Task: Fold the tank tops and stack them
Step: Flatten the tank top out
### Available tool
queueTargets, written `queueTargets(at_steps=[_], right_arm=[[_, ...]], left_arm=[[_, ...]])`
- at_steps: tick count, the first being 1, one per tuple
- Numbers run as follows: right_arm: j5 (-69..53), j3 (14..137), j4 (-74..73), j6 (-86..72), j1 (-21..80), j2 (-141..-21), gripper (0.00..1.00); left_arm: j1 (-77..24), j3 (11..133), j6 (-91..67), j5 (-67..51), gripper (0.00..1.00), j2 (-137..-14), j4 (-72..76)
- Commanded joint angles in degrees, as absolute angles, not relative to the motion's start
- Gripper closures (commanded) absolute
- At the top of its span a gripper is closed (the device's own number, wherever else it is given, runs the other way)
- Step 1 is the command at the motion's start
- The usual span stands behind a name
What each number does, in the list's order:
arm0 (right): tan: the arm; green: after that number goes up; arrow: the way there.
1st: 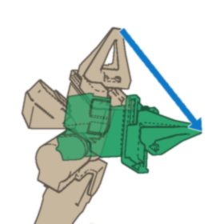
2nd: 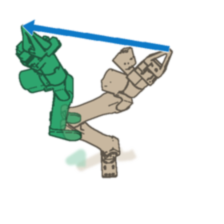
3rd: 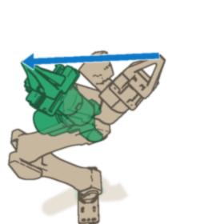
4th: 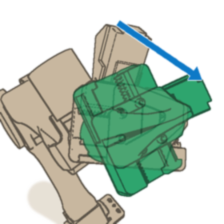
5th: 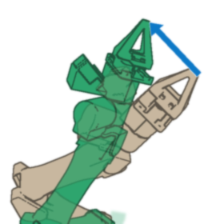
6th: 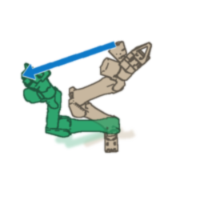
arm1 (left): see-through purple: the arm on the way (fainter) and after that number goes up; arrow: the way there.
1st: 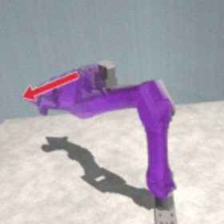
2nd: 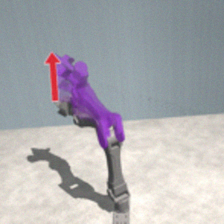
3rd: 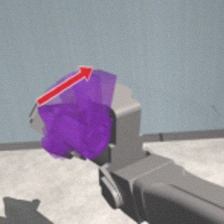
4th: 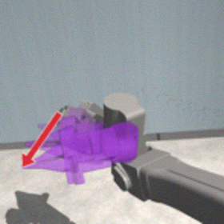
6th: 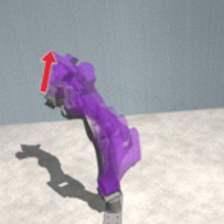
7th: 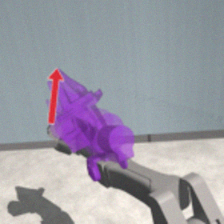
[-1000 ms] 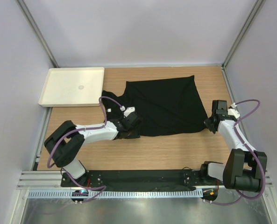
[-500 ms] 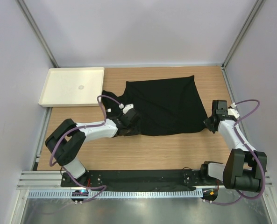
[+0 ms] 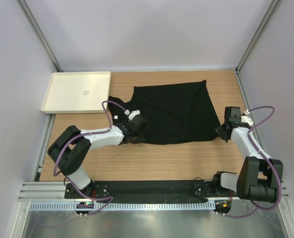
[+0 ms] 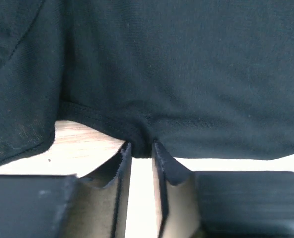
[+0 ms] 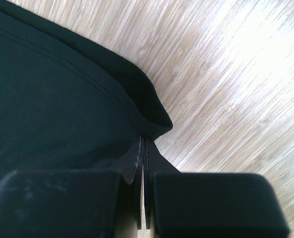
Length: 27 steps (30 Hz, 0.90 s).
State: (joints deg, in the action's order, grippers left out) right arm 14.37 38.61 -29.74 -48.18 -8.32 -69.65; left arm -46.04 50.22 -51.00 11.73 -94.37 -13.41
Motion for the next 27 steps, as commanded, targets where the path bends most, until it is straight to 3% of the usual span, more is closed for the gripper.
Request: queueTargets(at_steps=[1,2,3,19,27], right_arm=[[14.59,38.58,-28.39,-47.55,-8.44,-69.78,0.99],[14.59,38.67,-28.39,-47.55,-8.44,-69.79,0.99],[14.59,38.67,-28.3,-47.37,-8.44,-69.79,0.99],[14.33,41.48,-36.03,-44.47,-8.44,-65.05,0.99],[13.98,46.66,-40.08,-43.86,-8.44,-64.08,0.99]], left_arm=[[-45.88,51.42,-50.01,10.99,0.82,-94.49,-12.22],[-45.88,51.33,-49.92,10.9,0.87,-94.31,-12.3],[-45.88,51.15,-49.75,10.29,1.0,-94.05,-12.3],[-46.05,50.01,-48.43,1.32,1.0,-80.16,-28.38],[-45.97,56.24,-45.18,0.53,0.99,-80.68,-34.45]])
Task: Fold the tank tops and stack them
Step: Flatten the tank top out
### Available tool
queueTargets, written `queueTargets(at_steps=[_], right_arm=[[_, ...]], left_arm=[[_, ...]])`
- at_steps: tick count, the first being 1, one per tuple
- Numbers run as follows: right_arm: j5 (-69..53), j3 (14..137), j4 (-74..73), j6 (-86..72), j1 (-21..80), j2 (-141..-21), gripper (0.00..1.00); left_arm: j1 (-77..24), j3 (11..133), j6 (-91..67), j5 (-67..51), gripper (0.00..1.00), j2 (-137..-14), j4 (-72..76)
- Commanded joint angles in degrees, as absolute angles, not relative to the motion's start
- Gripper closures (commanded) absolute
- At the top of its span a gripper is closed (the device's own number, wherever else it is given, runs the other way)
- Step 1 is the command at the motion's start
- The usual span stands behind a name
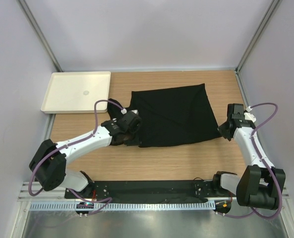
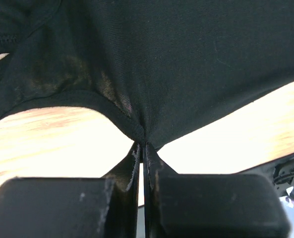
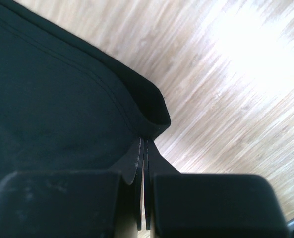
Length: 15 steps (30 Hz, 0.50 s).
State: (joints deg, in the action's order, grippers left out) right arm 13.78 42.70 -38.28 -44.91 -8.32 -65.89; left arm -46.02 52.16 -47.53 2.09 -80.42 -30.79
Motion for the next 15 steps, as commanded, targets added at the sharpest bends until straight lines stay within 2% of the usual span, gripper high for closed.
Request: queueTargets(at_steps=[1,10,15], right_arm=[[13.97,46.67,-40.34,-43.86,-8.52,-63.99,0.99],[13.62,43.24,-37.53,-44.65,-8.44,-65.83,0.99],[14.06,46.22,-35.6,-45.88,-8.44,-69.07,0.99]], left_arm=[[-46.05,56.34,-45.09,0.27,0.98,-81.38,-34.54],[-45.97,53.97,-45.53,-2.2,0.98,-84.2,-30.33],[-43.08,56.86,-43.77,-1.76,0.99,-85.69,-30.06]])
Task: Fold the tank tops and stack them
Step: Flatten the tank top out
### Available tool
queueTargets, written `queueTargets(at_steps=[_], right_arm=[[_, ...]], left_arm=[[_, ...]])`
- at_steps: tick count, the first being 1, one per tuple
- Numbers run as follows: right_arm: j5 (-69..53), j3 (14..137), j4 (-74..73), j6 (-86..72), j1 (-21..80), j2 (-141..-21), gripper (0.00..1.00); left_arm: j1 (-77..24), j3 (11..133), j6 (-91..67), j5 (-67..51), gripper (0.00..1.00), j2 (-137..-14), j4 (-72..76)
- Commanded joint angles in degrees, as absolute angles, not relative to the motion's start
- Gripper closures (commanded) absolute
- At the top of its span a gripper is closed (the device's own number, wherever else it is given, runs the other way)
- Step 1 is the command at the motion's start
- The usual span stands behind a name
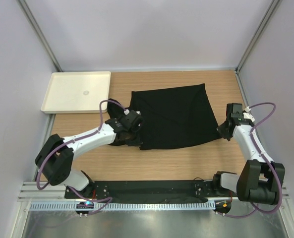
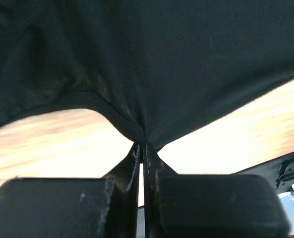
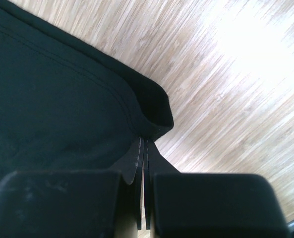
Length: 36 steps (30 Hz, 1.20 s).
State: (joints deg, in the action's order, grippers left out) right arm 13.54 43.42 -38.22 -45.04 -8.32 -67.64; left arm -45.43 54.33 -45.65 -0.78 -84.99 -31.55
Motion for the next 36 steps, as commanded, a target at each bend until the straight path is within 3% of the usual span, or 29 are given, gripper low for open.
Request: queueTargets(at_steps=[1,11,23,31,34,35,36], right_arm=[[14.15,47.1,-35.42,-46.05,-8.44,-70.91,0.99],[13.28,55.1,-29.37,-47.55,-8.53,-81.99,0.98],[10.46,67.57,-24.96,-49.66,-8.7,-95.27,0.99],[8.53,68.91,-23.82,-49.48,-8.79,-99.23,0.98],[8.96,68.9,-23.29,-48.78,-8.96,-99.4,0.78],[8.01,68.91,-22.42,-47.82,-9.05,-99.58,0.55],[6.95,68.82,-21.89,-47.03,-9.14,-99.67,0.54]], left_arm=[[-42.11,57.3,-43.42,-3.15,0.99,-85.78,-29.97],[-33.67,61.43,-40.69,-6.15,0.98,-90.43,-27.6],[-29.8,70.66,-40.17,-8.35,0.98,-98.34,-26.54],[-28.65,73.12,-40.08,-9.93,0.93,-101.95,-26.02],[-28.65,73.74,-40.08,-9.49,0.79,-102.65,-25.4],[-28.74,73.83,-39.9,-9.32,0.76,-102.83,-25.4],[-28.65,73.92,-39.9,-9.23,0.71,-103.01,-25.4]])
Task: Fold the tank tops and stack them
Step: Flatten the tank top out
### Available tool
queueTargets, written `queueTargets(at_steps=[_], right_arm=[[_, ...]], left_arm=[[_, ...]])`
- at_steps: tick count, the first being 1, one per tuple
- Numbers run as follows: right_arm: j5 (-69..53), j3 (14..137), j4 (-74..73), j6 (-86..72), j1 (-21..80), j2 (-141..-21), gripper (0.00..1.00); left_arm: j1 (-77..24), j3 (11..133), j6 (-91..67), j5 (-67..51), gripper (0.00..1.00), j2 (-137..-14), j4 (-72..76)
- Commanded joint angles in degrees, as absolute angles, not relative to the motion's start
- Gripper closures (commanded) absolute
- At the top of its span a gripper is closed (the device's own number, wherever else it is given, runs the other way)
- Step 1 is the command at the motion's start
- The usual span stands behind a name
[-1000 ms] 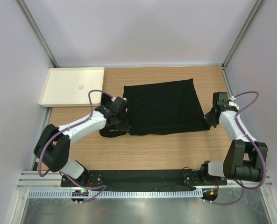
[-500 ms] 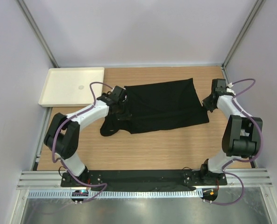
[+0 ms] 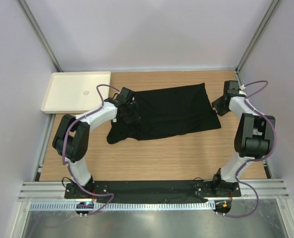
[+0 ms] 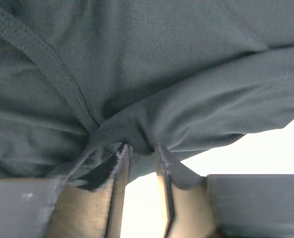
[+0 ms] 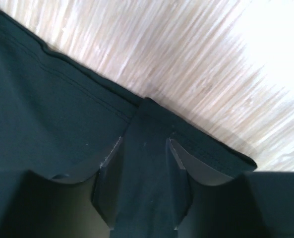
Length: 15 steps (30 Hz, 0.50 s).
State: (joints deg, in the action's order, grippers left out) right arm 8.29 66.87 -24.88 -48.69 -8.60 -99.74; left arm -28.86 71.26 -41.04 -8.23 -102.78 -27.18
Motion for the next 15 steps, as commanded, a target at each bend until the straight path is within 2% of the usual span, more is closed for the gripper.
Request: queueTargets(at_steps=[1,3,6,11,15], right_arm=[[6.42,69.08,-21.62,-46.5,-9.23,-99.75,0.53],[7.2,69.17,-22.58,-45.62,-9.23,-99.23,0.54],[11.93,67.51,-24.26,-46.05,-9.23,-96.61,0.59],[12.31,62.14,-21.19,-45.0,-10.28,-93.87,0.57],[7.75,62.57,-19.78,-41.93,-11.34,-96.93,0.55]], left_arm=[[-28.65,73.92,-39.99,-9.14,0.68,-103.09,-25.4],[-28.65,73.74,-39.81,-9.49,0.6,-102.57,-25.4],[-28.83,71.99,-39.9,-8.8,0.52,-100.2,-25.31],[-29.62,68.29,-40.17,-7.65,0.48,-95.8,-25.05],[-30.23,66.98,-40.25,-8.0,0.46,-95.01,-24.96]])
